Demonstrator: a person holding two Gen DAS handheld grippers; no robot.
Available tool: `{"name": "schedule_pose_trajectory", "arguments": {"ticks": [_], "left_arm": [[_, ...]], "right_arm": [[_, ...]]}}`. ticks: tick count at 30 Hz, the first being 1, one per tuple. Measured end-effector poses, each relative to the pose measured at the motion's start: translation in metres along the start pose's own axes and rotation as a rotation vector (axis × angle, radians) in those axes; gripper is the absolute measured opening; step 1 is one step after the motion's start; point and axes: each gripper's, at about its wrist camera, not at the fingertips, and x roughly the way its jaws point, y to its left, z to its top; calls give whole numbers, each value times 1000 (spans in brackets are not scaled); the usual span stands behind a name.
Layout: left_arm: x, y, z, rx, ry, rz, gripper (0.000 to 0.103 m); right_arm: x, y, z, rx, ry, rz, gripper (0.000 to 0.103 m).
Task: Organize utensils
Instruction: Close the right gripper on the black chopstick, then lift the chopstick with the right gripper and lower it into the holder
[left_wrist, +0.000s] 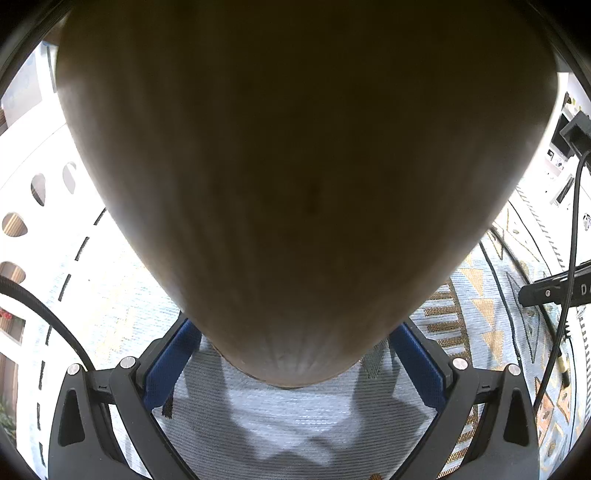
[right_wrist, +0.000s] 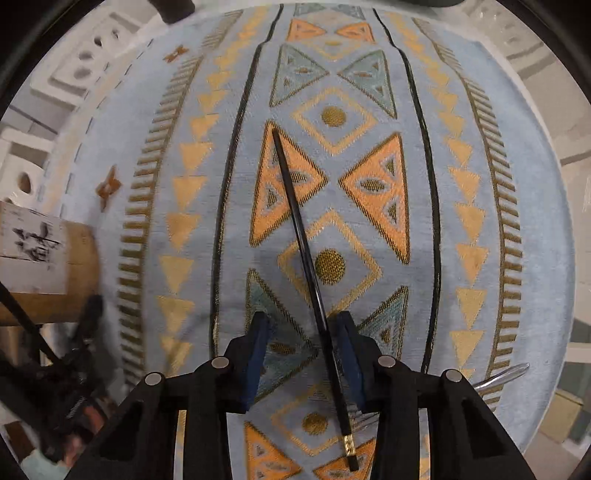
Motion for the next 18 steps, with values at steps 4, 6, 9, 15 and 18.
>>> {"name": "schedule_pose_trajectory", "arguments": {"ticks": [4, 6, 9, 15, 18], "left_arm": [[0, 0, 0, 0, 0, 0, 103], [0, 1, 0, 0, 0, 0, 103], [0, -1, 0, 0, 0, 0, 103], [-1, -2, 0, 0, 0, 0, 103], [-1, -3, 0, 1, 0, 1, 103]], "right_arm": [[0, 13, -2, -72, -21, -29, 8], [0, 12, -1, -73, -23, -24, 5], [-3, 4, -2, -46, -39, 29, 5], [-22, -15, -12, -15, -88, 101, 5], [-42, -28, -11, 16, -140, 149, 5]]}}
